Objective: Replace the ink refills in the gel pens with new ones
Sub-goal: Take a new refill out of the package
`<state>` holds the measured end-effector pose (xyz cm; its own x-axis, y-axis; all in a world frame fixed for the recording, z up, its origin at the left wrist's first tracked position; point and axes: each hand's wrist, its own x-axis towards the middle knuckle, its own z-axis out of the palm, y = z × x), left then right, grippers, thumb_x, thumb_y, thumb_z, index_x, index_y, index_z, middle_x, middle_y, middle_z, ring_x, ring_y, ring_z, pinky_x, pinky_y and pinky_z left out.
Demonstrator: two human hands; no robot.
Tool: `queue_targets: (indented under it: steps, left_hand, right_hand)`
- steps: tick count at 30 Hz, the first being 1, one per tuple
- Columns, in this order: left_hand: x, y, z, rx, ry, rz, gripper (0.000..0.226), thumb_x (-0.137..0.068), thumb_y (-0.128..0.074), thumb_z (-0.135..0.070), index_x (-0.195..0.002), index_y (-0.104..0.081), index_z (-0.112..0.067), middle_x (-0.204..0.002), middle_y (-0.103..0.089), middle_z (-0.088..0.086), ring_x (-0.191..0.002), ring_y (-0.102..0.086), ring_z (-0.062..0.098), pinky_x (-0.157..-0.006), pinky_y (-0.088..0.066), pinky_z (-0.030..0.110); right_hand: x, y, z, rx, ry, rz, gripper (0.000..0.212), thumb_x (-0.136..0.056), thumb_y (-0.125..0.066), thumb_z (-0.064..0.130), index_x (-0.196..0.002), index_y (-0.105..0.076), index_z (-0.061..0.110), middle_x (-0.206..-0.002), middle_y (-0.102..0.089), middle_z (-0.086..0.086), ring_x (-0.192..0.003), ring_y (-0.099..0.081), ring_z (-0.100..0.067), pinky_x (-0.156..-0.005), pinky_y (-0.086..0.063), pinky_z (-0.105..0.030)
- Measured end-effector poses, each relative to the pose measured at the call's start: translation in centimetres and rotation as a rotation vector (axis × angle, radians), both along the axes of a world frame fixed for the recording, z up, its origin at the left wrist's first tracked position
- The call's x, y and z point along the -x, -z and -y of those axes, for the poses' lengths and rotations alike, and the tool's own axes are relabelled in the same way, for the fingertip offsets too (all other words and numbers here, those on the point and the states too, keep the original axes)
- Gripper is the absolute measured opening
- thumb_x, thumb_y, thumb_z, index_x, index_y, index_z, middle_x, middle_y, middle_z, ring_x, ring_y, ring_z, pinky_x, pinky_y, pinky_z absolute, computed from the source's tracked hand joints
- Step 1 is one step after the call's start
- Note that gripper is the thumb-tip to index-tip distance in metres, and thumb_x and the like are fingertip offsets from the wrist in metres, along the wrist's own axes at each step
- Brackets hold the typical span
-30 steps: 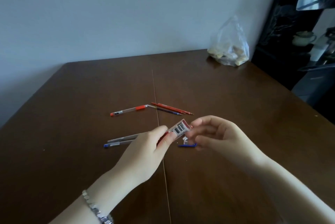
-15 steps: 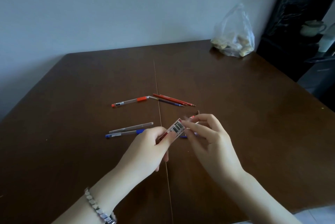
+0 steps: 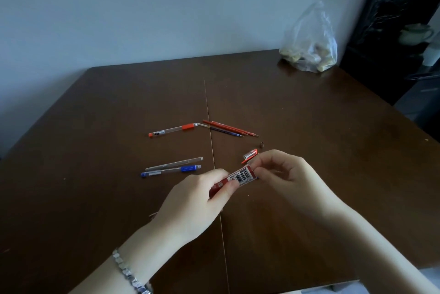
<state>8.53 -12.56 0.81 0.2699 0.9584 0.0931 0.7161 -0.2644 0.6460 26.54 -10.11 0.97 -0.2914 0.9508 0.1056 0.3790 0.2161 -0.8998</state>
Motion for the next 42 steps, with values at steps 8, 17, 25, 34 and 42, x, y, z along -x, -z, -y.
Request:
queue_targets:
  steps: [8, 17, 25, 34, 42]
  left_hand:
    - [0.1, -0.6, 0.0, 0.033, 0.09, 0.079, 0.043, -0.077, -0.036, -0.05, -0.105, -0.058, -0.026, -0.056, -0.048, -0.023, -0.054, -0.054, -0.013, -0.044, -0.036, 0.002]
    - [-0.1, -1.5, -0.8, -0.012, 0.097, 0.017, 0.03, -0.083, -0.037, -0.049, -0.097, -0.056, -0.031, -0.055, -0.047, -0.02, -0.055, -0.053, -0.014, -0.043, -0.035, 0.003]
    - [-0.5, -1.5, -1.3, 0.05, 0.08, 0.008, 0.029, -0.086, -0.039, -0.045, -0.101, -0.055, -0.026, -0.055, -0.049, -0.015, -0.046, -0.052, -0.011, -0.035, -0.032, 0.003]
    - [0.3, -1.0, -0.8, -0.039, 0.016, -0.009, 0.043, -0.076, -0.032, -0.057, -0.1, -0.056, -0.03, -0.064, -0.046, -0.026, -0.063, -0.056, -0.004, -0.05, -0.039, 0.003]
    - [1.2, -0.6, -1.5, 0.177, -0.035, 0.216, 0.025, -0.076, -0.041, -0.052, -0.076, -0.055, -0.031, -0.052, -0.055, -0.007, -0.036, -0.046, 0.006, -0.042, -0.041, 0.02]
  right_hand:
    - [-1.1, -0.9, -0.2, 0.039, -0.073, -0.005, 0.022, -0.081, -0.061, 0.006, -0.073, -0.068, 0.026, -0.099, -0.068, 0.005, -0.091, -0.065, -0.005, -0.081, -0.054, -0.021]
    - [-1.3, -1.2, -0.6, -0.026, -0.11, 0.029, 0.019, -0.079, -0.065, 0.004, -0.087, -0.073, 0.019, -0.102, -0.068, 0.003, -0.092, -0.065, -0.007, -0.08, -0.052, -0.018]
    - [-0.7, -0.7, -0.9, -0.081, -0.015, -0.008, 0.013, -0.077, -0.067, 0.011, -0.082, -0.073, 0.021, -0.098, -0.068, 0.007, -0.086, -0.065, -0.01, -0.076, -0.054, -0.022]
    - [-1.0, -0.4, -0.6, 0.137, -0.019, -0.339, 0.013, -0.062, -0.069, 0.023, -0.064, -0.071, 0.01, -0.093, -0.074, -0.001, -0.083, -0.07, -0.014, -0.068, -0.053, -0.017]
    - [-1.6, -0.1, -1.5, 0.105, 0.346, -0.621, 0.016, -0.087, -0.053, 0.014, -0.074, -0.062, 0.015, -0.061, -0.069, 0.002, -0.058, -0.062, -0.006, -0.053, -0.05, -0.015]
